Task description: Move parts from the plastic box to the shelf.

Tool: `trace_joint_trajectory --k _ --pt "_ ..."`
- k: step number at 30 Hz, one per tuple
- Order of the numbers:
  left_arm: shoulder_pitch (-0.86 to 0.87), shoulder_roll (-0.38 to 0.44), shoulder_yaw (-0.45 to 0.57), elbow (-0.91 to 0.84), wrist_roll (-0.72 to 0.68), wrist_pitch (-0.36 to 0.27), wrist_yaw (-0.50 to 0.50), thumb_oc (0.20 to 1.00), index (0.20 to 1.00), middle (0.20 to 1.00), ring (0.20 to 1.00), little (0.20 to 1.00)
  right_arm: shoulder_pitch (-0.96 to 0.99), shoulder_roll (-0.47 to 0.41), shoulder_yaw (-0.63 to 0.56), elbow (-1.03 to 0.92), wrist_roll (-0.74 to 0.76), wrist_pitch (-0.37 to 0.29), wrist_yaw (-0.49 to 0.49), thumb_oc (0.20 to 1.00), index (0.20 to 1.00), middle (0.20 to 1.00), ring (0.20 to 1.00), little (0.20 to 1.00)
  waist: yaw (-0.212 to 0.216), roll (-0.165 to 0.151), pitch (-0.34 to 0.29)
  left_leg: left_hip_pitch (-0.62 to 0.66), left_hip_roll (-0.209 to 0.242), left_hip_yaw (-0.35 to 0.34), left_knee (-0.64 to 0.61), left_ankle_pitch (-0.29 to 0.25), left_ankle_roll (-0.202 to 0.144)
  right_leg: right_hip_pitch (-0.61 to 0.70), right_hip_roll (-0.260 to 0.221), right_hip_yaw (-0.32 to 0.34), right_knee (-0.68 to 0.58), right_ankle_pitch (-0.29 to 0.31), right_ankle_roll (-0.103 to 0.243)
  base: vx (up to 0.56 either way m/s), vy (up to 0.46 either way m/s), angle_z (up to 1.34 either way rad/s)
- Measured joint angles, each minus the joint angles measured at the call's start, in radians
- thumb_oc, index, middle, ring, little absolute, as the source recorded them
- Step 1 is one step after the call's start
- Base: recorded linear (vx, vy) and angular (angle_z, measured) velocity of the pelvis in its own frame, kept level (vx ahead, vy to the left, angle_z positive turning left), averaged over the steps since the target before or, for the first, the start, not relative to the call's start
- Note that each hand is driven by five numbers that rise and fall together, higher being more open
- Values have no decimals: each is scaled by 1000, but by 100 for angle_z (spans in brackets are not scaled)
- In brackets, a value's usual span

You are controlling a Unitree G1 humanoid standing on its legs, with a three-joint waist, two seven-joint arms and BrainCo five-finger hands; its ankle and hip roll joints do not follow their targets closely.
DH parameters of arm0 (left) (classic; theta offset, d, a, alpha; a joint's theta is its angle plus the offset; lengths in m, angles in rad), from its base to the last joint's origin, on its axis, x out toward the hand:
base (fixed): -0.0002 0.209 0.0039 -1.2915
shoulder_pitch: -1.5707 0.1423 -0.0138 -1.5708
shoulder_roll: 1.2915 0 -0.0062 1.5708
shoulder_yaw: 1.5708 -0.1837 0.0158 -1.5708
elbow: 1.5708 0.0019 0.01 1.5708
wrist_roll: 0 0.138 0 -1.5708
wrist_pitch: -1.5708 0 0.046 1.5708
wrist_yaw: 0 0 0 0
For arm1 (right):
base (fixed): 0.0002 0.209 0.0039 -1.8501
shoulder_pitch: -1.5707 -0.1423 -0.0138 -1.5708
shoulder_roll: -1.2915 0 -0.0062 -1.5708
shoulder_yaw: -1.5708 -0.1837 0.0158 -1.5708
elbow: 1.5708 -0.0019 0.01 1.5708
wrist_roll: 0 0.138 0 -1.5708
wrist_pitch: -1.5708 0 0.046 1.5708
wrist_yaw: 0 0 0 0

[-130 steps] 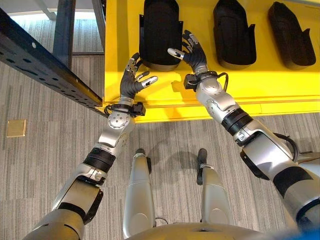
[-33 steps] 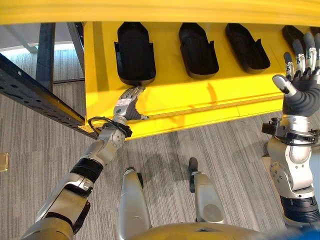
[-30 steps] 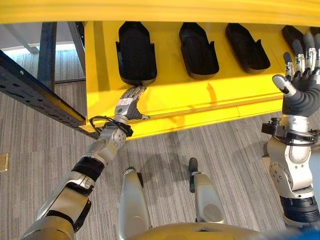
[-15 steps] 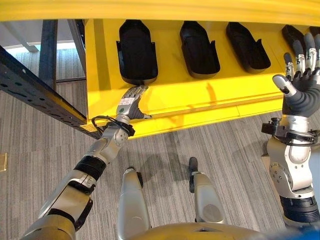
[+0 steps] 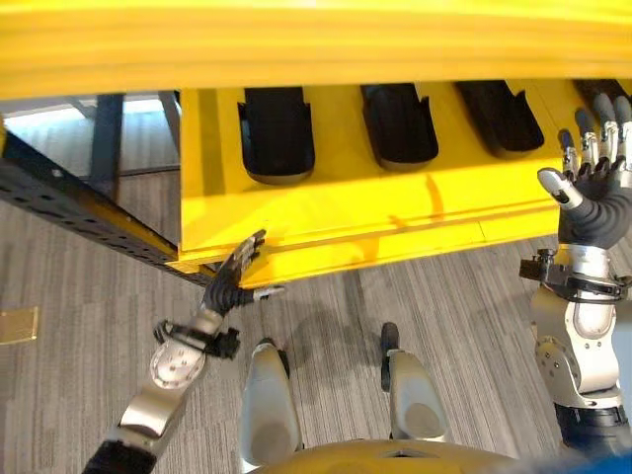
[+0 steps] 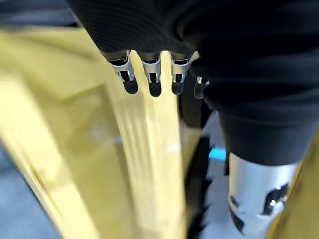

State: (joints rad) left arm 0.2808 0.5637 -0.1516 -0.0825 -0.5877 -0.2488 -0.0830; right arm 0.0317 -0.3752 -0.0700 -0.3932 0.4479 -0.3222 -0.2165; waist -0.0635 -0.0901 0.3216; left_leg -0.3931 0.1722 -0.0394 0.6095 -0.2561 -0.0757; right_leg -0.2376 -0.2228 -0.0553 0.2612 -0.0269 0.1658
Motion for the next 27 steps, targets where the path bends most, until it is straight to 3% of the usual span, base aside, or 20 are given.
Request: trace_joint_trajectory --k 3,5,10,12,13,16,22,27 --pt "45 -149 73 1 -237 8 -53 1000 1000 1000 1000 1000 90 0 0 27 -1 4 38 1000 1000 1000 1000 1000 10 -9 -14 65 -7 -17 -60 22 -9 83 -3 -34 -53 9 1 71 -37 26" --pt "81 -152 90 -19 -306 18 -91 1000 1000 1000 1000 1000 151 2 -1 28 -3 20 66 1000 1000 1000 1000 1000 13 -15 -48 91 -5 -26 -98 36 -23 113 3 -49 -82 13 -2 87 -17 16" --pt "127 -124 127 -22 -305 19 -123 1000 1000 1000 1000 1000 227 2 -3 44 -41 42 135 1000 1000 1000 1000 1000 11 -12 -124 161 1 -28 -188 67 -41 180 12 -70 -152 32 -6 46 -2 6" --pt "140 -124 144 -23 -306 22 -144 1000 1000 1000 1000 1000 260 0 -2 86 -61 55 166 1000 1000 1000 1000 1000 7 -14 -170 211 0 -26 -254 91 -48 224 13 -77 -200 48 -6 26 18 5" --pt "150 -150 162 -6 -303 20 -150 1000 1000 1000 1000 1000 286 0 29 163 -80 63 188 1000 1000 1000 1000 1000 3 -16 -222 259 -1 -21 -321 115 -54 270 13 -89 -257 66 -8 12 22 6" --pt "164 -174 153 5 -284 21 -150 1000 1000 1000 1000 1000 327 1 80 229 -79 103 222 1000 1000 1000 1000 1000 2 -6 -302 275 8 -23 -388 141 -60 279 24 -99 -288 69 -10 -5 19 6" --pt "168 -194 152 37 -218 26 -140 1000 1000 1000 1000 1000 322 1 92 251 -79 122 253 1000 1000 1000 1000 1000 0 -5 -343 336 31 -7 -526 221 -78 282 46 -99 -324 86 -30 -4 14 -3" --pt "174 -201 150 38 -192 28 -136 1000 1000 1000 1000 1000 322 0 117 251 -79 131 274 1000 1000 1000 1000 1000 -1 -3 -351 385 36 8 -614 267 -83 294 49 -95 -339 92 -24 7 12 -4"
